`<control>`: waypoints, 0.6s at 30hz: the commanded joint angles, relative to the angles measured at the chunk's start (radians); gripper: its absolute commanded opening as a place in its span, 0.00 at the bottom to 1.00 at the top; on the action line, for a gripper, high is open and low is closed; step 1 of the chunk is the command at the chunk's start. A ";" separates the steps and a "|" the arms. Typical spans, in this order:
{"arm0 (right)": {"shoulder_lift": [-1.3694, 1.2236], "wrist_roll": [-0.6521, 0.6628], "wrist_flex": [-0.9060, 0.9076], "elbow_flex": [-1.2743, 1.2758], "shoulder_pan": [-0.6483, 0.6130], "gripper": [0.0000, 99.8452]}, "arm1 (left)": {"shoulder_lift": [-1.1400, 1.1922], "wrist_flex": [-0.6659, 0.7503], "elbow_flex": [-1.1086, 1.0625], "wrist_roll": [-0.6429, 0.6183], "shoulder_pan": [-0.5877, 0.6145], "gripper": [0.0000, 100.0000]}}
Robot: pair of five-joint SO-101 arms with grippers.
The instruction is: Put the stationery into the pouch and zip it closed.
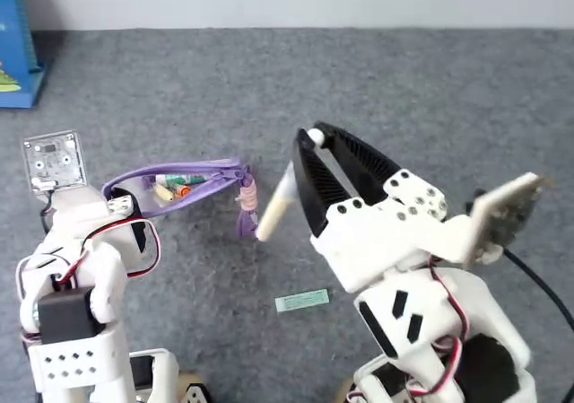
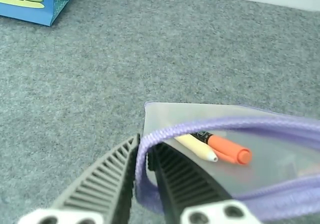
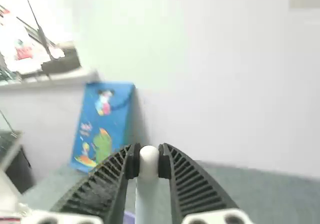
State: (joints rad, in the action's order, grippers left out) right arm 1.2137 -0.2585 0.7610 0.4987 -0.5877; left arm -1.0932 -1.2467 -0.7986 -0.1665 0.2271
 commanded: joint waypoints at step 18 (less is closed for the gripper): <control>-0.355 -0.017 -0.483 -0.049 -0.097 0.01 | 0.014 0.017 -0.013 0.000 0.002 0.01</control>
State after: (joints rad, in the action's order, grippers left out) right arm 0.8792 -0.2616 0.3207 0.4925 -0.6613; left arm -1.0779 -1.2543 -0.8186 -0.1665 0.2256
